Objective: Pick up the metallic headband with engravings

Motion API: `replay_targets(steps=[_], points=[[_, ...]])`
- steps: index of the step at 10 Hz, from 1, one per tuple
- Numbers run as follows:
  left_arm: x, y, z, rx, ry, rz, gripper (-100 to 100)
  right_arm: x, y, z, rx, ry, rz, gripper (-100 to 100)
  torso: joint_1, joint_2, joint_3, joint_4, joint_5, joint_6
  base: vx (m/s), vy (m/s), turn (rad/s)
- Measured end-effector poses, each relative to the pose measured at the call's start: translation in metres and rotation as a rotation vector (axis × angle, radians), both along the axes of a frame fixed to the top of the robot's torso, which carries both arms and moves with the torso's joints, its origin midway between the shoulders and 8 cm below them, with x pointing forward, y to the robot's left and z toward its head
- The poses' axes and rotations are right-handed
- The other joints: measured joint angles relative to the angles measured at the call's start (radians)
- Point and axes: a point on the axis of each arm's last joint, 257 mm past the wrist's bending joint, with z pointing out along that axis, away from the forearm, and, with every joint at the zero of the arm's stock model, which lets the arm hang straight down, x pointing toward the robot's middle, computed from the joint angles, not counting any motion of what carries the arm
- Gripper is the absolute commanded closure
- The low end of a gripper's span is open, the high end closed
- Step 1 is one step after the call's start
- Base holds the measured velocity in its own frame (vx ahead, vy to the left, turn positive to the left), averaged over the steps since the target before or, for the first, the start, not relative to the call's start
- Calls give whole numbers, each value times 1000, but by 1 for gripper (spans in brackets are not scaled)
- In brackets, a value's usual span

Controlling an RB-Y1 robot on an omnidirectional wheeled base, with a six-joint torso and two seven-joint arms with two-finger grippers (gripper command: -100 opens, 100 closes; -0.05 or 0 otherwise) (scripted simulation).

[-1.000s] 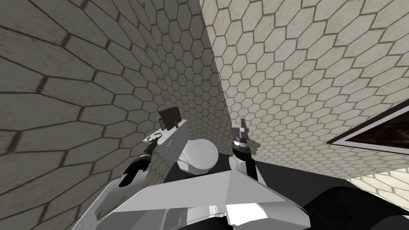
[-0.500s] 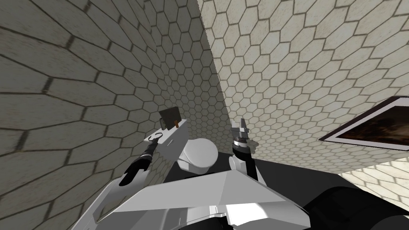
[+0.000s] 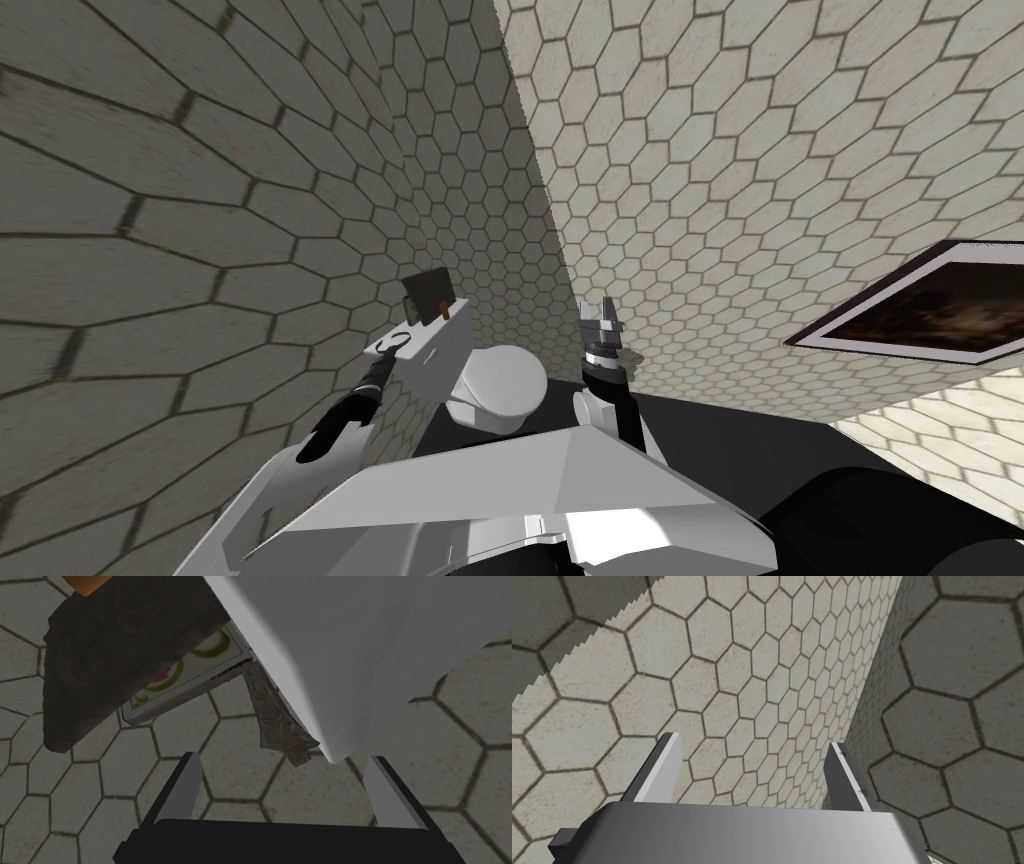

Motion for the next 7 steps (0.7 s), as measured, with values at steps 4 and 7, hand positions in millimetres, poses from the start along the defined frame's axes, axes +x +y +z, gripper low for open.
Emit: replay_targets(steps=[4, 7], points=[[-6, -9, 0, -81, 23, 18, -100, 0, 0, 0, 0, 0, 0, 0, 0, -1, -1, 0, 0, 0, -7, 68, -39], [-10, -19, 0, -143, 40, 29, -100, 0, 0, 0, 0, 0, 0, 0, 1, -1, 0, 0, 0, 0, -9, 79, -42]])
